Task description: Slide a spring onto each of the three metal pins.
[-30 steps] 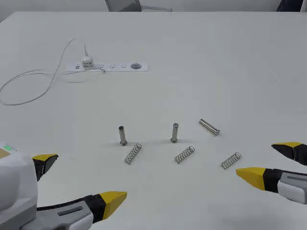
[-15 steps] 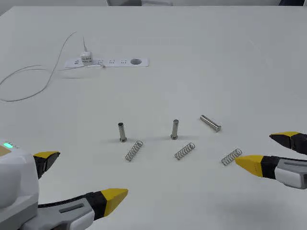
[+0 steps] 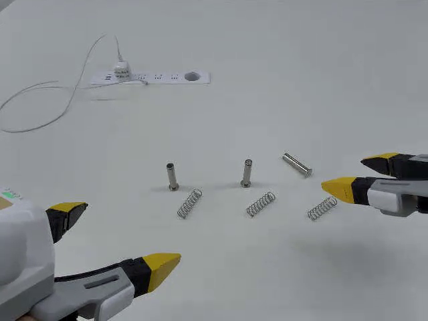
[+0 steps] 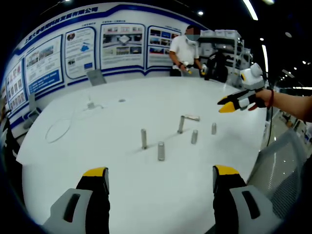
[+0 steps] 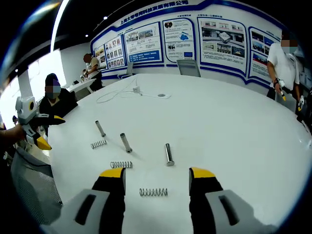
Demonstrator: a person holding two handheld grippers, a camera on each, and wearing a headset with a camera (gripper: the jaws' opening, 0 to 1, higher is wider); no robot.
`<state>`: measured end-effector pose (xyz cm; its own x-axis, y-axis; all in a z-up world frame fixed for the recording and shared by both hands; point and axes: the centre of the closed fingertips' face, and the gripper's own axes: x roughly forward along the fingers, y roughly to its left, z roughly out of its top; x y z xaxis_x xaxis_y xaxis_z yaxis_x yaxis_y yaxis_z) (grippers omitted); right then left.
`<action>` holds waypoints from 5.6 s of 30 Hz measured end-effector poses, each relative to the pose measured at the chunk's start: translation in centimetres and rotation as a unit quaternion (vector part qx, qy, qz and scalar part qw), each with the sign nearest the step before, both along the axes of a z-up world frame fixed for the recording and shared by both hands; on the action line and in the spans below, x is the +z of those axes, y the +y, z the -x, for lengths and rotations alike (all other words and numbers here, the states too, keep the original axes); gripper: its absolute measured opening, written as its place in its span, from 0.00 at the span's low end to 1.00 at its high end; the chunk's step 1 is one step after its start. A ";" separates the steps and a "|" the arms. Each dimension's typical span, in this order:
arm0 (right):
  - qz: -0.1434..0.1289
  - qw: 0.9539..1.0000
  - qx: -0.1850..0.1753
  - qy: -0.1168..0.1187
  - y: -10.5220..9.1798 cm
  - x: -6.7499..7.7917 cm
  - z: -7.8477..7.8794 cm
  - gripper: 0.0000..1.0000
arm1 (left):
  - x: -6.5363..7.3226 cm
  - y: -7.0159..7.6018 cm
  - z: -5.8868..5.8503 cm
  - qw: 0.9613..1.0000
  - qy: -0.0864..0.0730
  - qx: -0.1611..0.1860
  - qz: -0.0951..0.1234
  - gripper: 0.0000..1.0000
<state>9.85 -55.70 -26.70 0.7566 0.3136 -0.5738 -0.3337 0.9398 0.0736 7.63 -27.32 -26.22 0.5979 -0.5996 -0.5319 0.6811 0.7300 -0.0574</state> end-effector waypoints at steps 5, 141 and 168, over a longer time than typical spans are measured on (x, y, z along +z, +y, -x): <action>0.008 1.000 0.009 0.003 0.0 -0.7 -1.4 0.49 | -0.3 -0.3 0.0 1.000 0.002 -0.003 0.001 0.89; 0.040 0.999 -0.001 0.036 1.3 -3.4 -4.2 0.09 | 1.0 -1.7 0.3 0.999 -0.021 -0.026 0.019 0.77; 0.044 0.999 0.001 0.025 1.2 -2.9 -4.1 0.19 | 1.1 -1.4 0.5 0.999 -0.023 -0.025 0.013 0.76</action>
